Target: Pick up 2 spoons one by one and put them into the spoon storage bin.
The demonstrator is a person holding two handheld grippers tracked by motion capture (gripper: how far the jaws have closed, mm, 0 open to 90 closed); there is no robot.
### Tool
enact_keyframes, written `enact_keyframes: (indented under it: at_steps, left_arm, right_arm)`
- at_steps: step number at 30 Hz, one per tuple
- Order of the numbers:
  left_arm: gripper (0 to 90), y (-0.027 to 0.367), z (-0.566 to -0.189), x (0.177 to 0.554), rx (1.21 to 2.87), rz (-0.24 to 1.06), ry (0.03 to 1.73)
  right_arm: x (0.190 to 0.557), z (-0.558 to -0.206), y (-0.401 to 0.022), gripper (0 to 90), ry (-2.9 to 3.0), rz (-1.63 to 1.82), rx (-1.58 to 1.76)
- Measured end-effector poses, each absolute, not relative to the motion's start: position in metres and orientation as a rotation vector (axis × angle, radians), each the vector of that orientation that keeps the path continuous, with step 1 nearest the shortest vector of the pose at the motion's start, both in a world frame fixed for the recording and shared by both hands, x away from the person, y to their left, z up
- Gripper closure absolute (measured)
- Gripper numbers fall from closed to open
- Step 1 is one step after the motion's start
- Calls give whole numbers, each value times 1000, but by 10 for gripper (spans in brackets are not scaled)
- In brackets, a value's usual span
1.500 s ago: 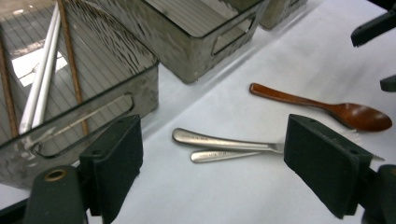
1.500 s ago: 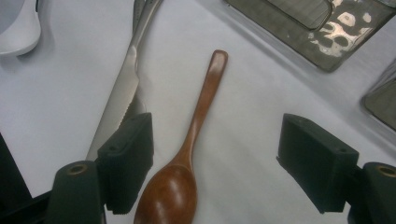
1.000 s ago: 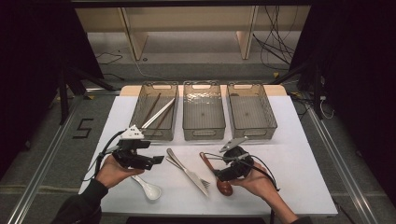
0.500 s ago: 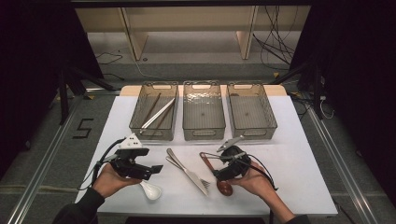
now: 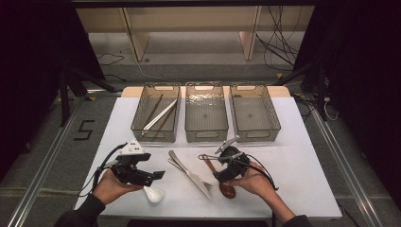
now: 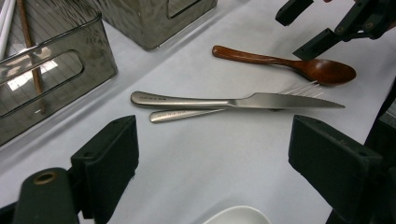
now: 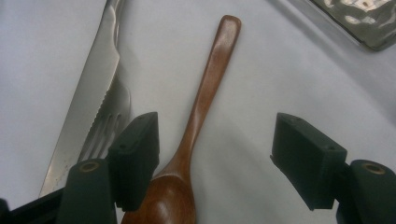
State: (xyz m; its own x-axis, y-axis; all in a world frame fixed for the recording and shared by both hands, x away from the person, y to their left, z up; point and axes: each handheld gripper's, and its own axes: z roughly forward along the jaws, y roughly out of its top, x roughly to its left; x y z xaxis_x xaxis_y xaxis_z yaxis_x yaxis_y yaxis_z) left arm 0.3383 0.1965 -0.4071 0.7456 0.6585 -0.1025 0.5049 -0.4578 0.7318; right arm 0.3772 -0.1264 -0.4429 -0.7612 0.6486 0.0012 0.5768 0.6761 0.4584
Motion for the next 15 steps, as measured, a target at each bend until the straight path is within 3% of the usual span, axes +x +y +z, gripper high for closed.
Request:
enact_keyframes:
  at_steps: [10,15]
  left_arm:
    - [161,197,-410,338,2154,257,876]
    - [161,199,-410,338,2140,268,886]
  right_arm:
    - [378,-450,-119,415,2768,579,1001]
    - [378,-457,-112,513,2803,499,964]
